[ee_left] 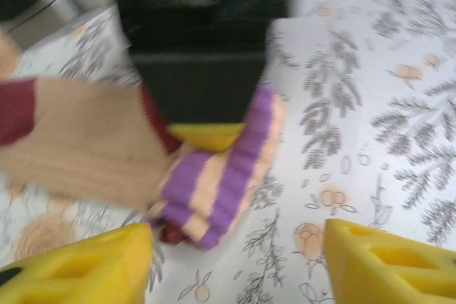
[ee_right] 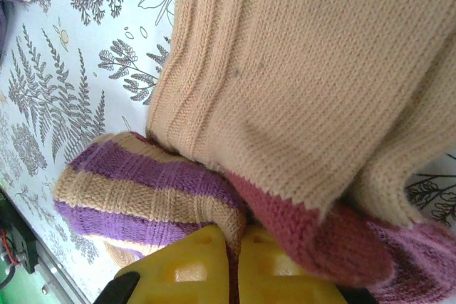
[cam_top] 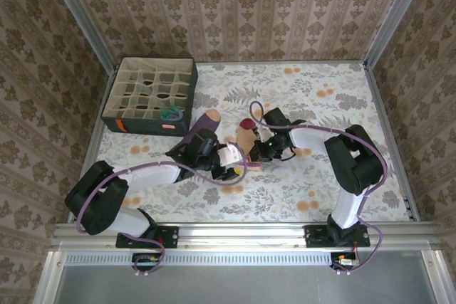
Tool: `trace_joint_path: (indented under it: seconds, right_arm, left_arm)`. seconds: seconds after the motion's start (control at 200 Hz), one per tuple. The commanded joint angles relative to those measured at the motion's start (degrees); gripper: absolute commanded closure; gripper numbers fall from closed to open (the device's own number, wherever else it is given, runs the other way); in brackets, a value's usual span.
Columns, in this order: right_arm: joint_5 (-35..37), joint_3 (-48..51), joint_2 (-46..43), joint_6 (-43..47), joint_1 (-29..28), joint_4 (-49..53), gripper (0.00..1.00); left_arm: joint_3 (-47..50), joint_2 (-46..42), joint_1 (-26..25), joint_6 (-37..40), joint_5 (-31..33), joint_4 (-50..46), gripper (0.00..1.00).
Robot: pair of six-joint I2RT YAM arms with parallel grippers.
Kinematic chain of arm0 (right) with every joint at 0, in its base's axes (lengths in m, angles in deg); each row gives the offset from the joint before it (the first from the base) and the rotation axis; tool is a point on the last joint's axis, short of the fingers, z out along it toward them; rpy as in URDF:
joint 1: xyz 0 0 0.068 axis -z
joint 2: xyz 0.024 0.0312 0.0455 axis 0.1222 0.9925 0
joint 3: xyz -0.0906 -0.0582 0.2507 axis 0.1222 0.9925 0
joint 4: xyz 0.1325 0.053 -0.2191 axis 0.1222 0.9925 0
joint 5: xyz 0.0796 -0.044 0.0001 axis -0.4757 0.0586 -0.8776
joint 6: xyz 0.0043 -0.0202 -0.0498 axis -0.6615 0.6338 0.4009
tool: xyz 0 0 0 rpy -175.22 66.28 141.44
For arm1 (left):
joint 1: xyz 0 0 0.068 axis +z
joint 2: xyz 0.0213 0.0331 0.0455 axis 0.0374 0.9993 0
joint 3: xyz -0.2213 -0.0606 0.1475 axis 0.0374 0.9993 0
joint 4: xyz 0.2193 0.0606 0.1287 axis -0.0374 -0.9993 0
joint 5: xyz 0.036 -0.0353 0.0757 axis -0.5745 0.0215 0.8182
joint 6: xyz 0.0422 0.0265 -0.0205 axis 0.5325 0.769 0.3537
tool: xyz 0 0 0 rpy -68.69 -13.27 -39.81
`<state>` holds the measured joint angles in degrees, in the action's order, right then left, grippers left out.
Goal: Roll the socks
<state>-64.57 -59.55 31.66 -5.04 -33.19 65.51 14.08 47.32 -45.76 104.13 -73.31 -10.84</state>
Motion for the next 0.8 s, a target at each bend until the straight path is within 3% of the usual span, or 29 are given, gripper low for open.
trace_joint_path:
  seconds: [0.0,0.215,0.645,0.795]
  right_arm:
    - [6.11,1.02,4.52,2.53,0.77,8.4,1.0]
    - [5.71,0.12,5.26,3.93,1.21,10.35,1.0]
    - [3.87,-1.01,6.43,5.64,2.09,13.03,1.0]
    - [1.76,-1.6,7.33,6.5,2.18,13.39,1.0]
  left_arm:
    - [-0.31,0.66,-2.31,10.73,-0.4,1.62,0.48]
    - [-2.39,5.57,-2.66,16.67,3.1,4.05,0.65]
    - [-5.07,13.59,-2.56,20.86,7.29,5.35,0.6]
    - [-5.28,16.65,-2.55,20.16,7.56,7.08,0.7]
